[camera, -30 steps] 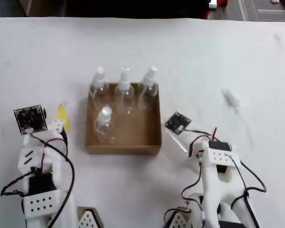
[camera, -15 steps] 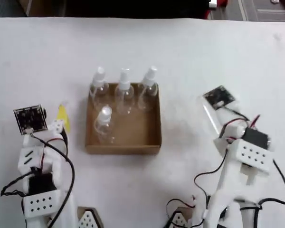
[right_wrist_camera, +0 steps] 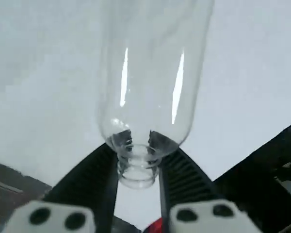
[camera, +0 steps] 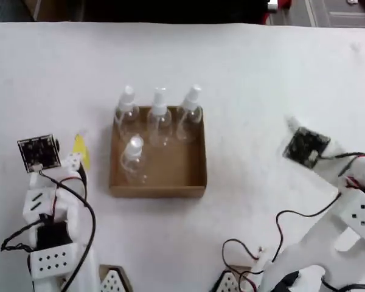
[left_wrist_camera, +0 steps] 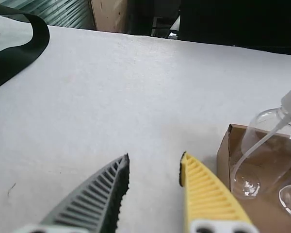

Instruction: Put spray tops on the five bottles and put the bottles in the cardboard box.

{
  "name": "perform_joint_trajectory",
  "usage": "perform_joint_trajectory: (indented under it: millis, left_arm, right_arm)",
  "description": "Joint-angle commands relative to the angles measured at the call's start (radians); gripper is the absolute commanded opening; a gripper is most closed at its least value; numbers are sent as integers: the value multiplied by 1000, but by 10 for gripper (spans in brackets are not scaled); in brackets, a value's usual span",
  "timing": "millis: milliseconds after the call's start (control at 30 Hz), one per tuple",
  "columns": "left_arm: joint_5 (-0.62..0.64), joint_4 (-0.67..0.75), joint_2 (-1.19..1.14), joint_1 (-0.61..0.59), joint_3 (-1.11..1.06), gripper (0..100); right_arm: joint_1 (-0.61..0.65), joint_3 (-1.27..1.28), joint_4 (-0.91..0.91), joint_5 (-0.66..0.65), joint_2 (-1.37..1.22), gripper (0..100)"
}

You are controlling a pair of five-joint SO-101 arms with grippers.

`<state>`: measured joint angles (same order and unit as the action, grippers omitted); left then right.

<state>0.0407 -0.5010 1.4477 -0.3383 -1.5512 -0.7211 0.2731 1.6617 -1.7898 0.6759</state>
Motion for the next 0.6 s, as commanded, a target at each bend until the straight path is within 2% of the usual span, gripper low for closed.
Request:
perform_joint_trajectory:
  millis: [0,267,567]
  left_arm:
    - [-8,29,12,13,8,165]
    - [-8,29,12,13,8,165]
    - [-8,29,12,13,9,165]
  right_arm:
    - [-84,-52,-30,-282,30,17]
    - [-88,8,-168,-287,19,17]
    - [-94,212,-321,-288,19,17]
